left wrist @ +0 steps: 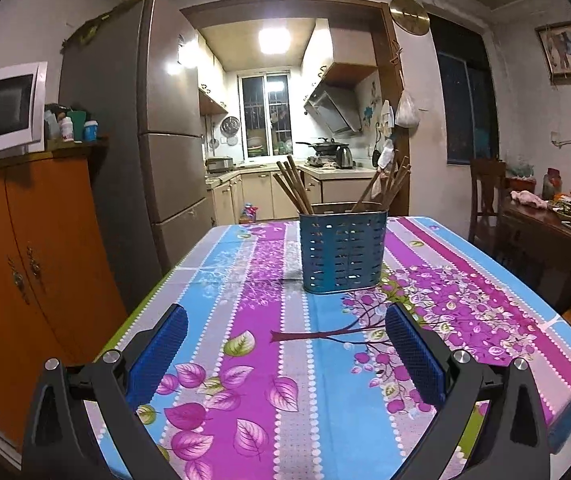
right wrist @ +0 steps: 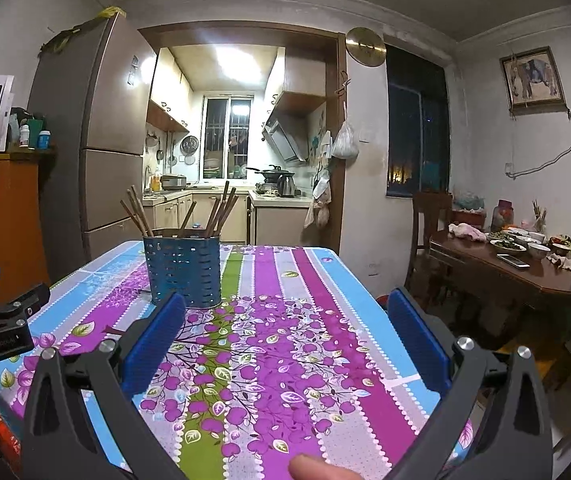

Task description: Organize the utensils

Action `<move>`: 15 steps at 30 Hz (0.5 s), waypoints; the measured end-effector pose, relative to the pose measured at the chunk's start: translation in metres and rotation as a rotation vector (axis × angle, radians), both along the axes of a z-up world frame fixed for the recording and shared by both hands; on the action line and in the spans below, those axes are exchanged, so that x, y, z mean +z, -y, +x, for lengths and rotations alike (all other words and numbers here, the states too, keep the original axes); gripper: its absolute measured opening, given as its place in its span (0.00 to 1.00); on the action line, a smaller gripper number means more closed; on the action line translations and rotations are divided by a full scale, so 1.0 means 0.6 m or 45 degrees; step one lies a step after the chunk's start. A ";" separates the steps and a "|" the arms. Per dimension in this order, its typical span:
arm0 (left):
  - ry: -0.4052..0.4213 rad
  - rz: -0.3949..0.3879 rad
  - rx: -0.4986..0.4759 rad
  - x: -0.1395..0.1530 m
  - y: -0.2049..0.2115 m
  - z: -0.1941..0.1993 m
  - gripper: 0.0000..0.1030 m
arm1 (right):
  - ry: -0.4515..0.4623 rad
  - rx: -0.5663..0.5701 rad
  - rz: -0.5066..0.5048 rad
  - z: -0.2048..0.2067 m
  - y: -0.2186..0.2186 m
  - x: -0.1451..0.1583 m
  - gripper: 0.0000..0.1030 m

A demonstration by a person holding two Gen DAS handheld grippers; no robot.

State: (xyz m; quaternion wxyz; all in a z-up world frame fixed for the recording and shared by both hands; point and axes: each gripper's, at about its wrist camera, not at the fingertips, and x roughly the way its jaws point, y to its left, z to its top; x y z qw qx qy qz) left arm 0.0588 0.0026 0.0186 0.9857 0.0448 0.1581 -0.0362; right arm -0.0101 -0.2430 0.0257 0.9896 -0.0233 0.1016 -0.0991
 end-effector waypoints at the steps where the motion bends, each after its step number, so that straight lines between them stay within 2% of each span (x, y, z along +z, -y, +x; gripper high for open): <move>1: -0.008 -0.007 -0.010 -0.001 0.000 0.001 0.96 | -0.004 0.001 0.001 0.000 0.000 0.000 0.95; 3: -0.020 -0.027 -0.034 -0.002 -0.001 0.000 0.96 | -0.011 0.004 0.005 0.001 0.000 -0.002 0.95; 8: -0.053 -0.079 0.021 -0.007 -0.009 0.006 0.96 | -0.018 0.007 0.007 0.000 -0.003 -0.001 0.95; 15: -0.056 -0.079 0.047 -0.011 -0.009 0.008 0.96 | -0.014 -0.002 0.024 -0.001 0.004 -0.001 0.95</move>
